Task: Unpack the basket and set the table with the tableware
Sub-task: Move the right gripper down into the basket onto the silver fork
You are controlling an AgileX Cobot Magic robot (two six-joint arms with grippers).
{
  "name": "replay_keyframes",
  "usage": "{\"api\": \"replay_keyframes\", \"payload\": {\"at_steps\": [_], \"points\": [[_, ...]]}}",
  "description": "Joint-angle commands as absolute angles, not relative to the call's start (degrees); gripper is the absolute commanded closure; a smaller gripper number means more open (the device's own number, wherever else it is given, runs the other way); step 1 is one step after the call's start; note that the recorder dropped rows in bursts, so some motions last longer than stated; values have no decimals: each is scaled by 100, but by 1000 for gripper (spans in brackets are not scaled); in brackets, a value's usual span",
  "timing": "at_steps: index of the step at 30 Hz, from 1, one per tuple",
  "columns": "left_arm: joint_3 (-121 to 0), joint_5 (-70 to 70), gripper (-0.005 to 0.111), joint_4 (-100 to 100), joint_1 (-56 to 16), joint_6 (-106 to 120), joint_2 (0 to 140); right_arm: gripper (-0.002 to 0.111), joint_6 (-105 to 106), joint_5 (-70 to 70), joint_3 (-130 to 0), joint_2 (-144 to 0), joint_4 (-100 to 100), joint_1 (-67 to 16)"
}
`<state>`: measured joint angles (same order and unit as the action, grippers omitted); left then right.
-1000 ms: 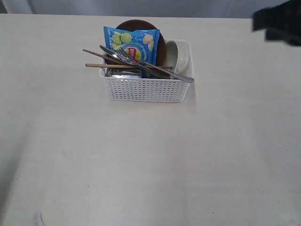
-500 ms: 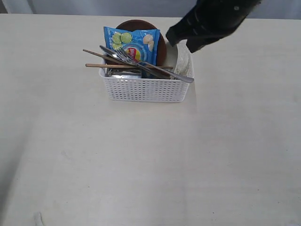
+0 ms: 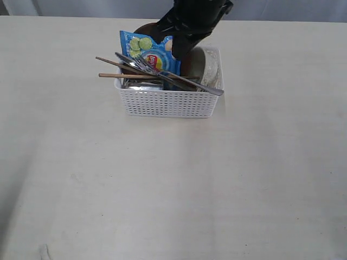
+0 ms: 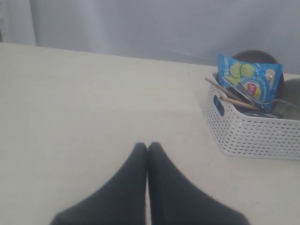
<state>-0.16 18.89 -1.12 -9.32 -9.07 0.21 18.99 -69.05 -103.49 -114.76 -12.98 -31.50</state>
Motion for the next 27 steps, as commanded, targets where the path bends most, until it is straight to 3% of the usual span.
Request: {"api": "replay_keyframes", "payload": {"at_steps": [1,12,15,20,27], "points": [[0,1826,107,-155,-926,-904,0,108,2125,-6978,-10831,-11862,-1299,-3226],[0,1826,107,-155,-926,-904,0,108,2081,-6996,-11319,-12595,-1085,-3211],[0,1826,107,-155,-926,-904,0,99,2094,-6996,-11319,-12696,-1000,-3211],[0,1826,107,-155,-926,-904,0,67,2120,-6996,-11319,-12746,-866,-3211],[0,1826,107,-155,-926,-904,0,65,2144,-6996,-11319,-12773,-724,-3141]]}}
